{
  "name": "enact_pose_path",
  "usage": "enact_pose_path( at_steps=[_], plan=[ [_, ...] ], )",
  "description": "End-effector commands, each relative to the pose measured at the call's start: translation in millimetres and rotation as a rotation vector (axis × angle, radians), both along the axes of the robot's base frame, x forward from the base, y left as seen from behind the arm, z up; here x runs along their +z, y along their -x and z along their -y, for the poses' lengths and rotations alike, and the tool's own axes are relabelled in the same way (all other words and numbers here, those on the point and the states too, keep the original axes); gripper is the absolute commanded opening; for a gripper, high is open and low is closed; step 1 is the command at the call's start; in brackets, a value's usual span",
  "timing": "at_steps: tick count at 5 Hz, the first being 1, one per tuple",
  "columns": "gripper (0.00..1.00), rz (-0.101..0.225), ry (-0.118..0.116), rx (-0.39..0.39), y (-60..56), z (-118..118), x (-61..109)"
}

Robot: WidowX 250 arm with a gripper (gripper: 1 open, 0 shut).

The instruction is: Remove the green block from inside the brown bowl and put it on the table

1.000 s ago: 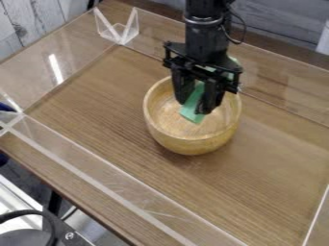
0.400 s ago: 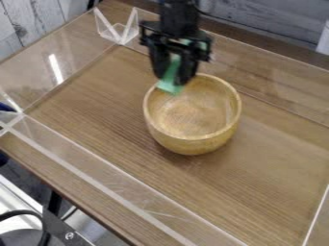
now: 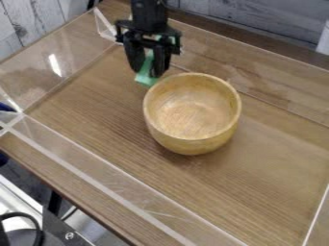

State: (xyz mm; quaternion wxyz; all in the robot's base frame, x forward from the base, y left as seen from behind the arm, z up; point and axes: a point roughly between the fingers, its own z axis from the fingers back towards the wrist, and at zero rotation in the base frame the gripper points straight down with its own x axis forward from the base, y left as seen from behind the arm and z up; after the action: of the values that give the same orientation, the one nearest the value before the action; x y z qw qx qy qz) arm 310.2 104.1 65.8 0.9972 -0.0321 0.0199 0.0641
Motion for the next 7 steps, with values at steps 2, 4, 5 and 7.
enact_pose_path(
  at_steps=[2,4,5,7],
  plan=[
    [0.0,0.062,-0.048,0.003,-26.7,-15.1,-3.8],
    [0.0,0.051,-0.062,0.008,-35.2,-21.4,-17.0],
    [0.0,0.047,-0.067,0.012,-37.9,-24.9,-21.9],
    [0.0,0.039,-0.075,0.02,-43.8,-32.9,-32.6]
  ],
)
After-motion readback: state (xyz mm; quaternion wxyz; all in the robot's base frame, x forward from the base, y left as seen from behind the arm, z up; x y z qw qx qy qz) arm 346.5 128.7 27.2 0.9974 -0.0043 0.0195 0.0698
